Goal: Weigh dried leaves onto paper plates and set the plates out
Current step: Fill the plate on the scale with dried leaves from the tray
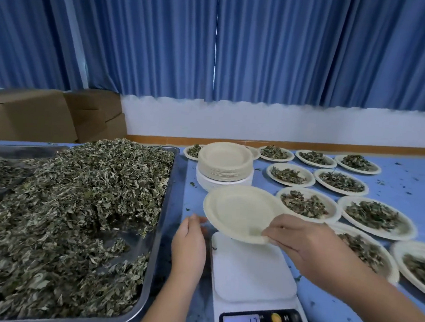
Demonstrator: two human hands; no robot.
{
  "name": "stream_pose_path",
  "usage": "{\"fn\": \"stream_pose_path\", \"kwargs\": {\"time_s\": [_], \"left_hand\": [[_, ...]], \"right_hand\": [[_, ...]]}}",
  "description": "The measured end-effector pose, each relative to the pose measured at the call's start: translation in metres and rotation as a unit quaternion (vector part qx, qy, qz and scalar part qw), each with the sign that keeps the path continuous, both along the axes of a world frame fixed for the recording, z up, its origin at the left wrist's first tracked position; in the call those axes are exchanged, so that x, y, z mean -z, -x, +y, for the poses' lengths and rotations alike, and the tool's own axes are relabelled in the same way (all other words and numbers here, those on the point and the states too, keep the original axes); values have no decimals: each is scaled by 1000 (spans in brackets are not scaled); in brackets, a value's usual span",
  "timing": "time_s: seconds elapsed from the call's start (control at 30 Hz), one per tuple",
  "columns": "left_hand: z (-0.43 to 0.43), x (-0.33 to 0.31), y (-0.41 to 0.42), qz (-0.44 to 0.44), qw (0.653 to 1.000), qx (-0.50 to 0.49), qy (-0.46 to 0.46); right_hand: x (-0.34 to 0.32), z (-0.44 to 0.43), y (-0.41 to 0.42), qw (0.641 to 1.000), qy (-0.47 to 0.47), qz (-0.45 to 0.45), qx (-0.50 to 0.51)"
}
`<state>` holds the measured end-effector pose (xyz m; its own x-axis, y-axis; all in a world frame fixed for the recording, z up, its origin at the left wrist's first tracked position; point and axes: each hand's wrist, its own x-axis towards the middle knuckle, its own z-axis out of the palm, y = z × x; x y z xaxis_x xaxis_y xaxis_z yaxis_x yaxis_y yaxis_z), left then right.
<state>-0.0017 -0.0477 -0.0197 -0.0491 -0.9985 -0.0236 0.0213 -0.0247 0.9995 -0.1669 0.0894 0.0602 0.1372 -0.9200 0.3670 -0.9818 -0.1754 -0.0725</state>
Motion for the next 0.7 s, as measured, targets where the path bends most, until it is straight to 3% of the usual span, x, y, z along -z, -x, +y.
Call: {"fn": "stream_pose_path", "kwargs": {"time_s": [0.27, 0.47, 0.53, 0.6, 0.7], "left_hand": [[31, -14, -11, 49, 998, -21, 27], [52, -25, -38, 47, 997, 0, 68], [54, -35, -52, 9, 994, 5, 108], [48, -43, -72, -70, 986, 8, 148], [27, -54, -103, -284, 940, 1, 188]], "right_hand": [[18, 52, -7, 995, -70, 76, -1], [26, 61, -10, 994, -74, 72, -29], [31, 63, -9, 990, -113, 77, 17], [32, 68, -9, 994, -92, 21, 46], [40, 78, -5, 993, 16, -90, 78]]}}
